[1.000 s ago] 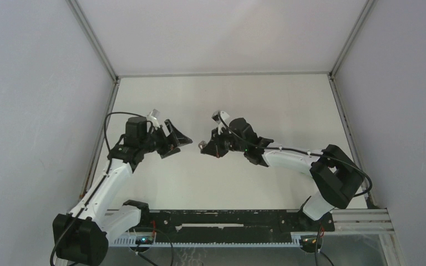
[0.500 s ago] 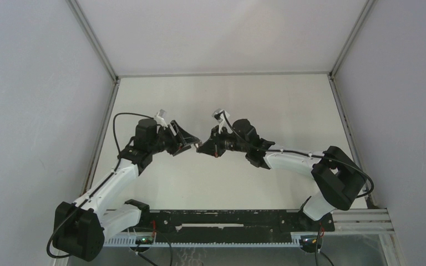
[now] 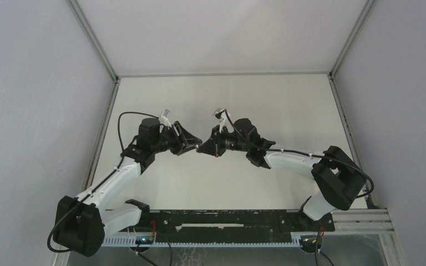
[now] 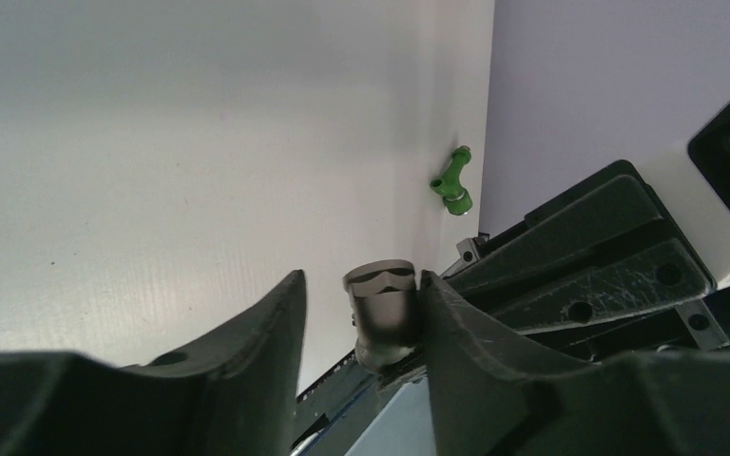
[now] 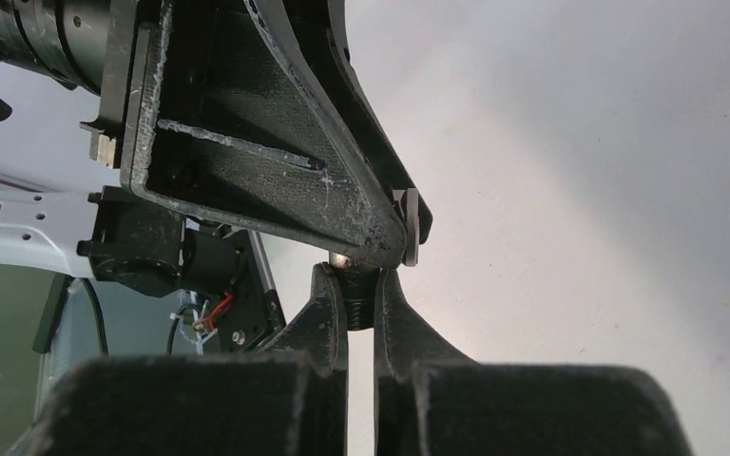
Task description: Install the water faucets
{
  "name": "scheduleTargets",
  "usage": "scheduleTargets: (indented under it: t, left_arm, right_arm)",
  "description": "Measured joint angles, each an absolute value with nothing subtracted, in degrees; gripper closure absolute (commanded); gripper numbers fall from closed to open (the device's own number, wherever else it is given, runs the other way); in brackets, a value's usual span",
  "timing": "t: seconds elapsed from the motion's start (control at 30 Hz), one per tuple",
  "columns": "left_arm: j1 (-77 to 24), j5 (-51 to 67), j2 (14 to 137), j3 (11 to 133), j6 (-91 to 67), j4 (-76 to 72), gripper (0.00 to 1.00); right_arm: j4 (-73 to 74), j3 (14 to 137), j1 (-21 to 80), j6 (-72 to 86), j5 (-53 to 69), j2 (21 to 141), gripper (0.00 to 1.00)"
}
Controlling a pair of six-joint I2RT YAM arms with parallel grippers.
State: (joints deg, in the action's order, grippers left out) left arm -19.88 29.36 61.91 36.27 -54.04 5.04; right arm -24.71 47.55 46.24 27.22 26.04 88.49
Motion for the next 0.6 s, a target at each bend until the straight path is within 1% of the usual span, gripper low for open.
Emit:
scheduleTargets:
  t: [0.1, 0.23, 0.27, 0.33, 0.37, 0.4, 0.47, 0.5, 0.53, 0.6]
  left_arm:
    - [-20.14, 30.52, 62.30, 36.29, -54.63, 3.73, 0.73]
    - [-20.25, 30.65, 62.37, 36.29, -55.92, 3.49, 0.96]
    - [-20.27, 30.68, 62.37, 36.29, -56.10, 3.51, 1.00]
    - [-20.29, 30.68, 62.37, 36.29, -56.58, 3.53, 1.00]
    - [-20.29, 30.55, 62.35, 36.32, -56.58, 3.66, 1.00]
    - [-20.29, 30.41, 62.35, 36.40, -56.58, 3.90, 1.00]
    - [-20.40, 29.74, 62.30, 36.88, -56.45, 5.10, 1.00]
    - [-20.51, 28.75, 62.28, 37.78, -55.83, 7.05, 1.00]
    - [-20.71, 28.51, 62.28, 38.04, -55.42, 7.60, 1.00]
    - [-20.73, 26.74, 62.48, 40.29, -53.49, 12.51, 1.00]
  right_arm:
    - [-24.67, 47.44, 46.11, 27.86, 26.44, 88.64, 1.00]
    - [-24.86, 47.40, 45.80, 28.45, 26.83, 89.10, 1.00]
    - [-24.93, 47.40, 45.76, 28.64, 26.94, 89.19, 1.00]
    - [-24.95, 47.40, 45.63, 28.97, 27.05, 89.34, 1.00]
    - [-24.95, 47.40, 45.58, 29.28, 27.07, 89.36, 0.97]
    - [-24.93, 47.40, 45.50, 29.69, 27.05, 89.34, 0.85]
    - [-24.77, 47.40, 45.41, 30.52, 27.03, 89.34, 0.48]
    - [-24.62, 47.40, 45.41, 31.35, 26.96, 89.34, 0.38]
    - [-24.51, 47.42, 45.43, 31.90, 26.74, 89.34, 0.30]
    - [-23.35, 47.40, 45.04, 32.67, 25.71, 88.95, 0.22]
